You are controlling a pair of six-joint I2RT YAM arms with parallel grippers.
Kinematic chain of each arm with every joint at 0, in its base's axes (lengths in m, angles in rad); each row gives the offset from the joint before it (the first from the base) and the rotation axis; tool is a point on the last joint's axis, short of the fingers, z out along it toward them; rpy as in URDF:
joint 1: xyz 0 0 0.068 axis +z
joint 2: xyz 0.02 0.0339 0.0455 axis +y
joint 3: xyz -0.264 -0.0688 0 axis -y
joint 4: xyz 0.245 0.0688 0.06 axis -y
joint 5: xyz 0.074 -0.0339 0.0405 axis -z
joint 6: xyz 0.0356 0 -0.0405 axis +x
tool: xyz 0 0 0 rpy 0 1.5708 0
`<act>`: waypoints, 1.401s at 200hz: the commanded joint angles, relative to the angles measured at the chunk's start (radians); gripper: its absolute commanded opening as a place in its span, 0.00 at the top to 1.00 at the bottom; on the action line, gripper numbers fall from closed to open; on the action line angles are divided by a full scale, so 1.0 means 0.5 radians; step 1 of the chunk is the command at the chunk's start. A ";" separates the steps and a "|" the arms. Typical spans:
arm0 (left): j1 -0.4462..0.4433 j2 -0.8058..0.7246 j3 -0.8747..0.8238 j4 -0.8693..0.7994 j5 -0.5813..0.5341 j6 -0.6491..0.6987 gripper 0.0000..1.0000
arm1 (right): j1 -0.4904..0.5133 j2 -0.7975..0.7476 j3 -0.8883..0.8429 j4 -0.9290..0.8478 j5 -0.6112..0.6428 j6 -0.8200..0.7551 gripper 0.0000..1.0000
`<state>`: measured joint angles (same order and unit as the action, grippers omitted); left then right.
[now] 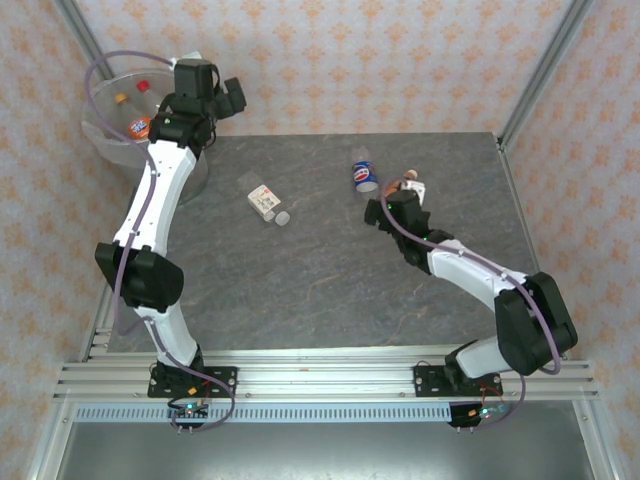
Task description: Put the plastic bottles in the bin
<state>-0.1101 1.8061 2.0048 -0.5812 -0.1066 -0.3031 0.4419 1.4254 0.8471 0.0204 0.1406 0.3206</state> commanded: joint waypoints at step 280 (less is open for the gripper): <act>-0.019 -0.315 -0.733 0.085 0.057 -0.084 0.00 | -0.390 1.508 1.631 -1.099 -0.428 0.724 0.24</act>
<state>-0.1188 1.6268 1.6325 -0.5114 -0.0597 -0.3470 0.2398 2.1494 1.6302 -0.5091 -0.0658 0.6724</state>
